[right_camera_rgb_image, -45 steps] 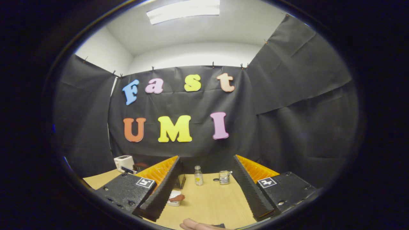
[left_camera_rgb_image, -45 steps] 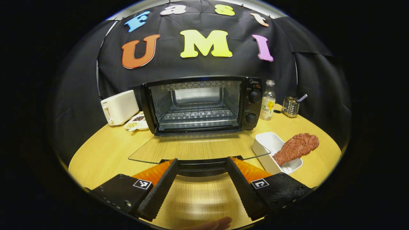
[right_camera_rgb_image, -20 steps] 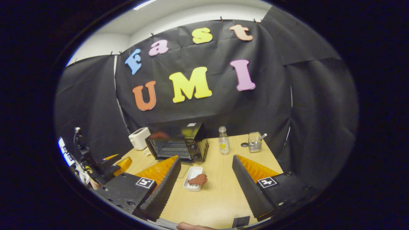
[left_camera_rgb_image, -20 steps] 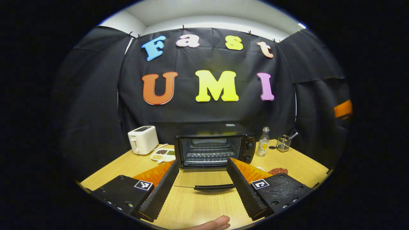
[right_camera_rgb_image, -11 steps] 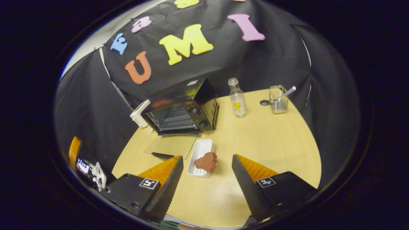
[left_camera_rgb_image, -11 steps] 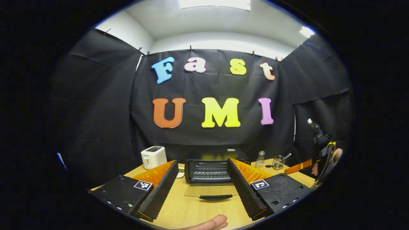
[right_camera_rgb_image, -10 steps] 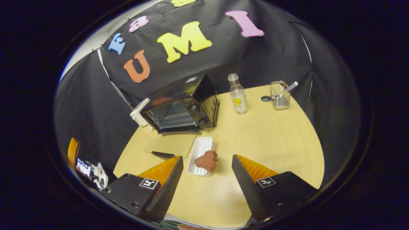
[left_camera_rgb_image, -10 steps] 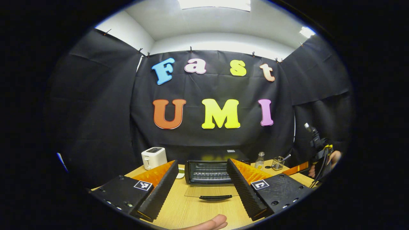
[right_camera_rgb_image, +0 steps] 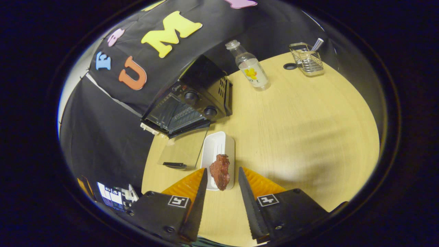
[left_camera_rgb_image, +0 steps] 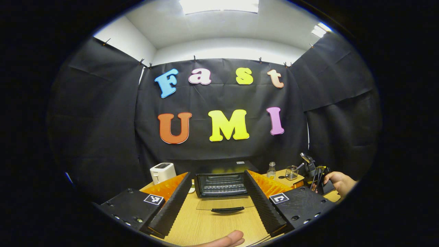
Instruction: Open the electric oven with the left hand, put the food in, and close the electric oven.
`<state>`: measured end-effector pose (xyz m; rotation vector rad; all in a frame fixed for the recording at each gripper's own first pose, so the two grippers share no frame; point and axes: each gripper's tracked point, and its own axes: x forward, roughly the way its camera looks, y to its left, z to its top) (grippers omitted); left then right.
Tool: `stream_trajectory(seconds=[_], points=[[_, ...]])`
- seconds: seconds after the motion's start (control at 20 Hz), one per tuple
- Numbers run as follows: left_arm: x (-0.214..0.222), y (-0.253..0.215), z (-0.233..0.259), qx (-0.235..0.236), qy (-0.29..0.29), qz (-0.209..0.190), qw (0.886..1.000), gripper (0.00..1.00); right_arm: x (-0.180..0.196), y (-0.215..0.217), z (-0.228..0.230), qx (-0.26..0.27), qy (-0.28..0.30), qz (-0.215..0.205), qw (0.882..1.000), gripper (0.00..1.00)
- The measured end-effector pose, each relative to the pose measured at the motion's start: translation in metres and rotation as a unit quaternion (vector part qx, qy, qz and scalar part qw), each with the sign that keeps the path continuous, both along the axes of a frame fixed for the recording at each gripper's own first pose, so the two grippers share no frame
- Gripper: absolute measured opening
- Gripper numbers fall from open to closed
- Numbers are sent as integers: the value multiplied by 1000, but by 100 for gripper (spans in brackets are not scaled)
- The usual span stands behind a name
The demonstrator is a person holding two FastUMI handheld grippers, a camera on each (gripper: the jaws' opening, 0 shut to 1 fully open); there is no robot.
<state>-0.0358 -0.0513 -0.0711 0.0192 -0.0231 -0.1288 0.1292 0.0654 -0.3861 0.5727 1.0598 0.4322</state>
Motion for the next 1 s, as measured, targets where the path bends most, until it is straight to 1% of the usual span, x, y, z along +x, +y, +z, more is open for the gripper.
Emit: stream_trajectory(seconds=[0.05,0.1,0.15,0.2,0.25,0.3,0.35,0.45,0.55,0.65,0.8,1.0], points=[[0,-1,-2,0,3,-1,1000,96,0,4,-3,10,5,2,1000,45],[-1,-2,-5,-2,5,-5,1000,96,-2,8,-5,21,14,7,1000,48],[-3,-2,-6,-2,7,-7,1000,96,-6,10,-10,22,21,9,999,35],[-4,-2,-6,-2,10,-6,1000,96,-6,9,-12,23,22,9,999,27],[-5,-2,-6,0,11,-6,1000,96,-7,10,-9,27,18,10,999,16],[-5,-1,-7,0,11,-6,1000,96,-9,12,-5,27,12,13,999,15],[-6,0,-7,1,10,-7,1000,96,-11,13,0,19,-1,18,1000,13],[-9,2,-10,-2,13,-9,1000,96,-13,12,10,-13,-41,31,999,10],[-13,4,-8,-8,13,-13,1000,96,-17,11,26,-54,-85,45,994,8],[-18,9,-7,-14,11,-14,1000,96,-22,13,44,-107,-138,63,983,6],[-27,15,-3,-20,5,-19,1000,96,-30,24,72,-179,-208,81,958,6],[-32,31,-3,-16,-3,-9,1000,96,-44,55,98,-236,-271,108,927,6]])
